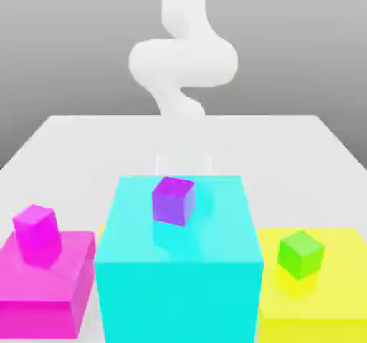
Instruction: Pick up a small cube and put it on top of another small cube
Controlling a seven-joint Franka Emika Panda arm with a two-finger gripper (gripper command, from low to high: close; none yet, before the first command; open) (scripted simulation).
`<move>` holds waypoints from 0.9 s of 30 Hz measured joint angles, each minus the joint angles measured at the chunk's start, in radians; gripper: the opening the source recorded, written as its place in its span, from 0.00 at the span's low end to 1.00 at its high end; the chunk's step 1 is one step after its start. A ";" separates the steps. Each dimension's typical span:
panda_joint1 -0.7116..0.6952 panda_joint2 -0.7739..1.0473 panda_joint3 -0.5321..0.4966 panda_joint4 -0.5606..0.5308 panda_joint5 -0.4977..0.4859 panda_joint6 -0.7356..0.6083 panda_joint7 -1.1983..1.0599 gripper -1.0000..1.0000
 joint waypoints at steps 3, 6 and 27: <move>-0.060 0.094 -0.005 -0.079 0.029 0.079 0.114 0.50; -0.124 0.190 -0.008 -0.167 0.050 0.160 0.238 0.50; -0.470 0.819 0.007 -0.646 -0.002 0.699 0.892 0.50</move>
